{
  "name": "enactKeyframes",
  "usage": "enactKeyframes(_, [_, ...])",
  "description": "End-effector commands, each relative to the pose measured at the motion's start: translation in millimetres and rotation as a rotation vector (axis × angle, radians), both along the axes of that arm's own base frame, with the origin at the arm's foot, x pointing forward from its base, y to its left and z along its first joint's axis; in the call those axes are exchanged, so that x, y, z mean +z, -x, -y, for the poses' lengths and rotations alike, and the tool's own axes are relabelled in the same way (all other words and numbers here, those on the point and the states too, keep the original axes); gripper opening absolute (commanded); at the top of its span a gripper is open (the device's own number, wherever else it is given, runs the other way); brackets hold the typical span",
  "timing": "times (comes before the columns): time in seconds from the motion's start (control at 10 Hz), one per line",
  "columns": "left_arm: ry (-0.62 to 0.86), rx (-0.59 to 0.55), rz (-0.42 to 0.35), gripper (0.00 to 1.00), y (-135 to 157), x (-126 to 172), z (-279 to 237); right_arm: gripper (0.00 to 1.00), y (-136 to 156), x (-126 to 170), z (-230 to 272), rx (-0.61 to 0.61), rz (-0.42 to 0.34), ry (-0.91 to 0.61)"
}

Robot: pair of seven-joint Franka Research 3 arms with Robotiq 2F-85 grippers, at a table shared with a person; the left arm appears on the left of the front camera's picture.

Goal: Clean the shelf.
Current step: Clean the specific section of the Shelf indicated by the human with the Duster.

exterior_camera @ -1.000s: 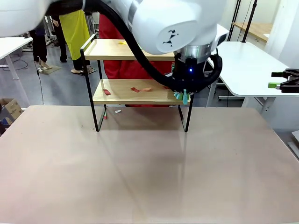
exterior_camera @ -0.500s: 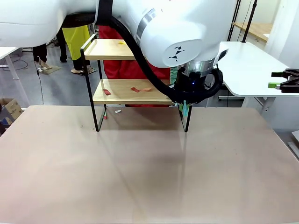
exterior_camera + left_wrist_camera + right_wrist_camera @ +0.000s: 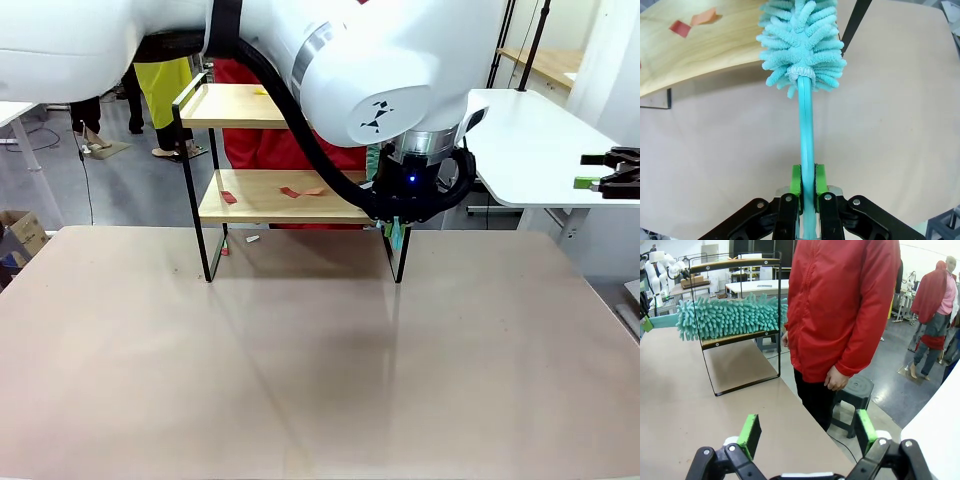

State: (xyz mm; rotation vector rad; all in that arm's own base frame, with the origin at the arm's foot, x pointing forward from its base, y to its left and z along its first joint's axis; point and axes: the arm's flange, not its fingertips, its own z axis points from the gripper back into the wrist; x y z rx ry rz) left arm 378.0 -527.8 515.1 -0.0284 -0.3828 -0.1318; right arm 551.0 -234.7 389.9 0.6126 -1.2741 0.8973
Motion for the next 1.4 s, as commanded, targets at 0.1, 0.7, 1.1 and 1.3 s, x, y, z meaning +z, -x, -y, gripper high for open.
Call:
enactKeyframes(0.1, [0.001, 0.001, -0.032, 0.13, -5, 1, -8, 1.0, 2, 2, -2, 0.003, 0.0, 0.003])
enactKeyframes(0.7, [0.014, 0.069, -0.11, 0.13, -18, -4, -67, 1.0, 2, 2, -2, 0.003, 0.0, 0.003])
enactKeyframes(1.1, [0.077, 0.11, -0.131, 0.13, -24, -3, -120, 1.0, 2, 2, -2, 0.003, 0.0, 0.003])
enactKeyframes(1.3, [0.089, 0.137, -0.134, 0.13, -26, -7, -143, 1.0, 2, 2, -2, 0.003, 0.0, 0.003])
